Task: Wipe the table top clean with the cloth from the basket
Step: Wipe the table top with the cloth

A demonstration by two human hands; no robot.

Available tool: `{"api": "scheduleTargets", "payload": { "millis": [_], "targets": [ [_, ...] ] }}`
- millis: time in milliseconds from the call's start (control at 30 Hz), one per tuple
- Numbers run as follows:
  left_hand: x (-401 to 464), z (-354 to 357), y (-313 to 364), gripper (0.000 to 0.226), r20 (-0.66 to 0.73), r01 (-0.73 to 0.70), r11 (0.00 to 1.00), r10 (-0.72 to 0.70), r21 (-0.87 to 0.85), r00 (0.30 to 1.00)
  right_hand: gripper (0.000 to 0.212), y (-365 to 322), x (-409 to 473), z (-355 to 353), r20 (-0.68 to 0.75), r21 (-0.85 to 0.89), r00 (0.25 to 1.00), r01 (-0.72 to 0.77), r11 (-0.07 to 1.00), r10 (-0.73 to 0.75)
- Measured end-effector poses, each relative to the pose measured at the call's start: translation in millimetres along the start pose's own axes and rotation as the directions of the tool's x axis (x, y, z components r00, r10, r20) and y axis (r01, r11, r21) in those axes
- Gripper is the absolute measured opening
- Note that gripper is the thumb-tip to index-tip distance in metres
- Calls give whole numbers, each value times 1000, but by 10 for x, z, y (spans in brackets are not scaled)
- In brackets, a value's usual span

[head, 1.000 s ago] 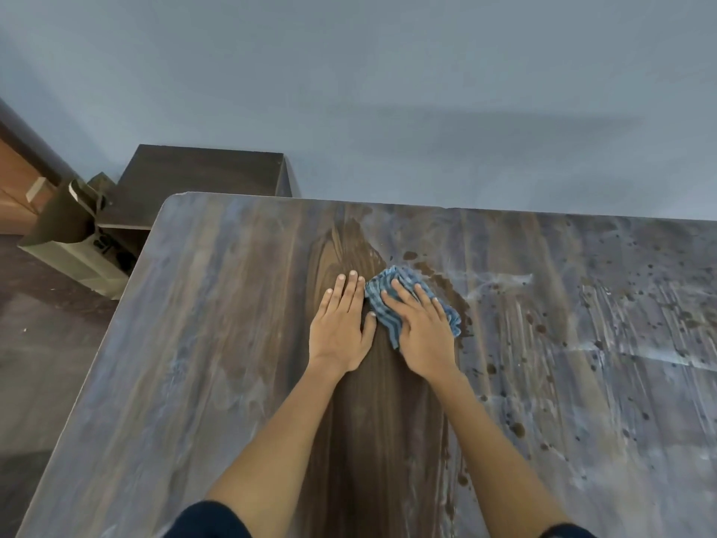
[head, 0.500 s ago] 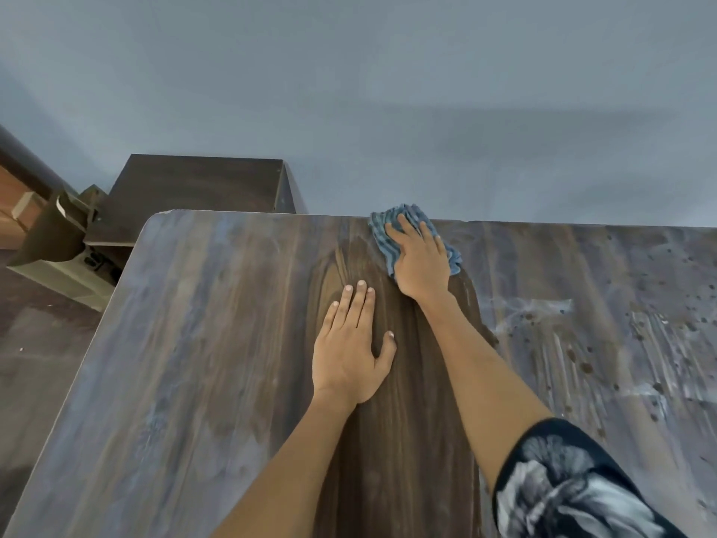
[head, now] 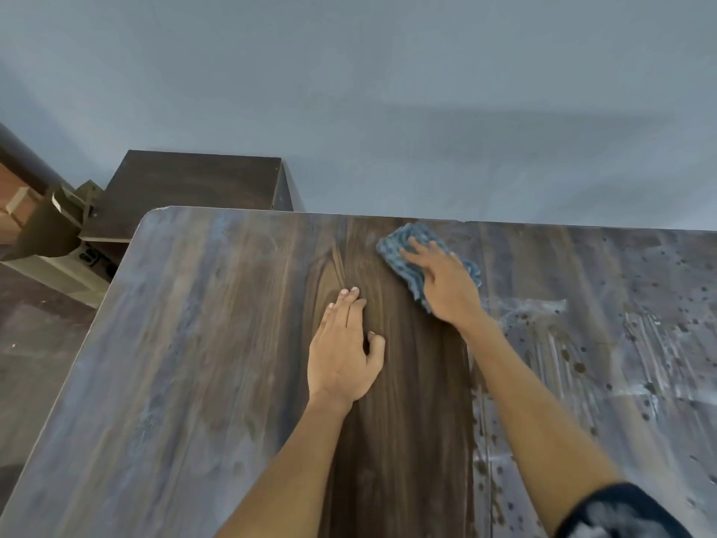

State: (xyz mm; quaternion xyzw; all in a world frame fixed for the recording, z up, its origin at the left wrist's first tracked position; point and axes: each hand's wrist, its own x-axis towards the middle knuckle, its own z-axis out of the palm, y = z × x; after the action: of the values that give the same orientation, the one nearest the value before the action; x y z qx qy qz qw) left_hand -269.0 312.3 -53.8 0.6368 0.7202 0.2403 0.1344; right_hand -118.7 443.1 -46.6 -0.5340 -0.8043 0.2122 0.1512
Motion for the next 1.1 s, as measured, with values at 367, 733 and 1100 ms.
{"api": "scheduleTargets", "payload": {
  "millis": [367, 733, 1100],
  "targets": [
    [-31, -42, 28, 54, -39, 45, 999, -45, 0, 998, 47, -398, 104, 245, 91, -119, 981, 183, 976, -173],
    [-44, -62, 41, 52, -55, 75, 997, -76, -10, 996, 53, -67, -70, -66, -102, -224, 960, -279, 934, 263],
    [-130, -17, -12, 50, -80, 172, 984, -168, 53, 983, 52, -371, -1074, 227, 129, -257, 988, 121, 959, -90]
  ]
}}
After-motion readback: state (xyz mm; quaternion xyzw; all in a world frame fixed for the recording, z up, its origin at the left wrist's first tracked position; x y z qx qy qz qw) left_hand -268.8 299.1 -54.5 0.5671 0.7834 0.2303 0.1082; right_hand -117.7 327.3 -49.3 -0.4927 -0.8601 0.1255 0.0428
